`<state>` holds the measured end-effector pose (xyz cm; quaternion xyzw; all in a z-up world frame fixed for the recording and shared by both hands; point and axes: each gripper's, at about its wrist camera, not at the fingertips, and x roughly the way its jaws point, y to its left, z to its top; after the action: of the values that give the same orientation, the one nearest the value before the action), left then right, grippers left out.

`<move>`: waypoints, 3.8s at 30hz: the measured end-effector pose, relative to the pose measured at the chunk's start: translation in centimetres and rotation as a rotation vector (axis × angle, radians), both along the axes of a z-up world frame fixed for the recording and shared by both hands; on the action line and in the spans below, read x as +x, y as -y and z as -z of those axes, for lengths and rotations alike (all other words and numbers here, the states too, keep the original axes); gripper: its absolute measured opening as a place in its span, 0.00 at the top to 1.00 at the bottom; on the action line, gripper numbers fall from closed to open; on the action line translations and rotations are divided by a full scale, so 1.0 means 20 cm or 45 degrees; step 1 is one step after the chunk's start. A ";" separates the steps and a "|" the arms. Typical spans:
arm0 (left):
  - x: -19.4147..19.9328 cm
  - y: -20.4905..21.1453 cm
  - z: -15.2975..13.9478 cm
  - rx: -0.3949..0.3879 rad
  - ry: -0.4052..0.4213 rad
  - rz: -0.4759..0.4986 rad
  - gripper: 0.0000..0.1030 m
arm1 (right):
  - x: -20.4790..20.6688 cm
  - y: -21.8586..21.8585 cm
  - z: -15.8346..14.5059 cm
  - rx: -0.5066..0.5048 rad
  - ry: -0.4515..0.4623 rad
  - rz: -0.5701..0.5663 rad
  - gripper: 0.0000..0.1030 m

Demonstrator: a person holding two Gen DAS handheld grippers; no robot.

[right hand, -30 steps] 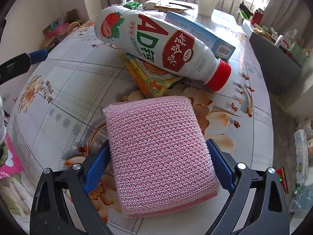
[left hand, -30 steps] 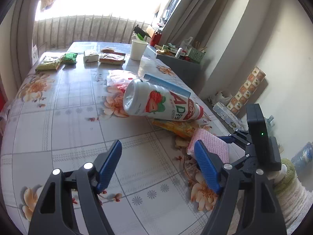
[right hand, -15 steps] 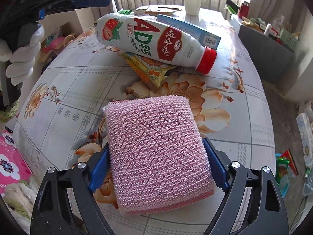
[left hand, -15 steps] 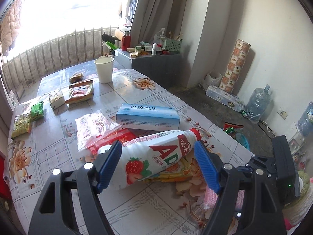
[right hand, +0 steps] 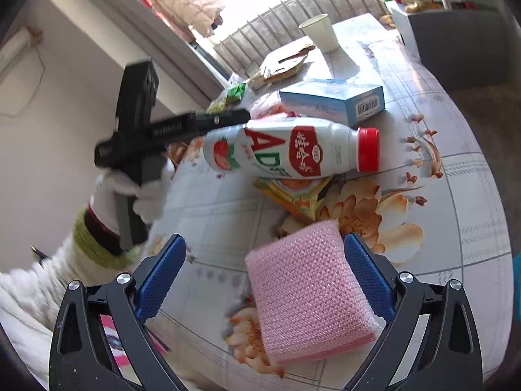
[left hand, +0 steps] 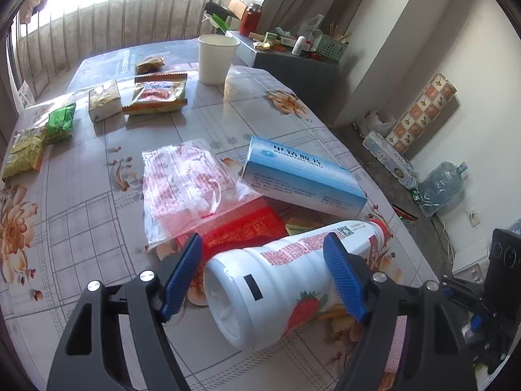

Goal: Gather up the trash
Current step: 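Grasp the white AD bottle with the right gripper while the left gripper approaches the pink sponge, then grasp the pink sponge with the left gripper while the right gripper holds the AD bottle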

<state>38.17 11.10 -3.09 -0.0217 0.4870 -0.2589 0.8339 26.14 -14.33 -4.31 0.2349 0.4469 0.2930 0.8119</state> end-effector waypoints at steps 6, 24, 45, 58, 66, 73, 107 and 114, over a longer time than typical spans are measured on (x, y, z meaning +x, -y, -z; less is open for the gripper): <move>-0.12 -0.03 0.02 -0.114 -0.049 0.008 0.28 | 0.22 0.12 0.08 0.438 -0.280 0.205 0.19; -0.52 0.06 0.01 -0.357 -0.113 0.251 0.32 | 0.47 -0.03 0.16 0.356 -0.546 0.398 0.31; -0.58 0.00 -0.07 -0.554 -0.129 0.186 0.35 | 0.32 0.11 0.13 0.364 -0.522 0.356 0.43; -0.82 0.15 0.19 -0.527 -0.406 0.136 0.35 | 0.01 0.36 0.18 0.076 -0.454 0.348 0.43; -0.81 0.18 0.21 -0.438 -0.375 0.012 0.35 | -0.13 0.21 0.24 0.080 -0.439 0.253 0.44; -0.76 0.19 0.21 -0.376 -0.339 -0.056 0.39 | -0.12 0.14 0.23 0.089 -0.409 0.218 0.43; -0.85 0.25 0.12 -0.430 -0.202 0.003 0.74 | -0.30 0.28 0.22 0.160 -0.348 0.363 0.44; -0.91 0.21 0.09 -0.434 -0.165 0.002 0.74 | -0.37 0.35 0.18 0.206 -0.320 0.409 0.44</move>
<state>19.98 6.91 -4.79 -0.1791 0.4887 -0.3364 0.7848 18.73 -21.29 -7.91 0.4021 0.4764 0.1633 0.7647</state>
